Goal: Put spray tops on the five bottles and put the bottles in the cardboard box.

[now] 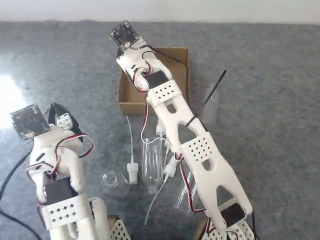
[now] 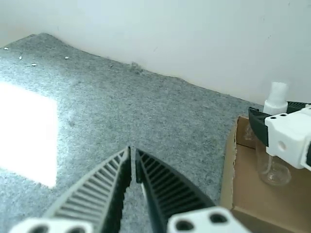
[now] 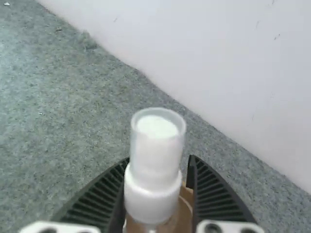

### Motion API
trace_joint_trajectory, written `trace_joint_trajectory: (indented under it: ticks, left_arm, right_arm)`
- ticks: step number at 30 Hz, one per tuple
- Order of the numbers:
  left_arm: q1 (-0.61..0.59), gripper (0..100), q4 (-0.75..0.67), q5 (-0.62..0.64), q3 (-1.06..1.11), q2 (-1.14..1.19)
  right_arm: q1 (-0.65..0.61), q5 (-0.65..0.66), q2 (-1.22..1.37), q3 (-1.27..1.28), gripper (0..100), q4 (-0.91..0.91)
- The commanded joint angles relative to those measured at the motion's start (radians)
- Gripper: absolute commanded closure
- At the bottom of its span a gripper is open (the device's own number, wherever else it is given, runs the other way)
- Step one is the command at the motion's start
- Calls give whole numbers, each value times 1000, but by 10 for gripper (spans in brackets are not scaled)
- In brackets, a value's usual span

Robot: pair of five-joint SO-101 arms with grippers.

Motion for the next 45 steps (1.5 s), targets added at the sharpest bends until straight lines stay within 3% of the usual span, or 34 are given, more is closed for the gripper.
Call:
trace_joint_trajectory:
  ticks: [1, 8, 19, 27, 31, 37, 45]
  left_arm:
    - [-3, 984, -26, 5, -15, 5]
    - [-3, 984, -28, 3, -16, 5]
    - [-3, 984, -28, 3, -16, 5]
    - [-3, 984, -28, 3, -16, 5]
    - [-3, 984, -28, 2, -16, 5]
    - [-3, 984, -28, 2, -16, 5]
    - [-3, 984, -28, 2, -16, 5]
  right_arm:
    - [1, -11, -27, -64, 869, -47]
    - [38, -74, -36, -66, 869, 21]
    - [62, -81, -25, -221, 868, 275]
    - [65, -84, -28, -222, 864, 363]
    - [91, -166, -36, -224, 861, 372]
    - [111, -172, -38, -226, 757, 418]
    - [104, -172, -36, -338, 753, 570]
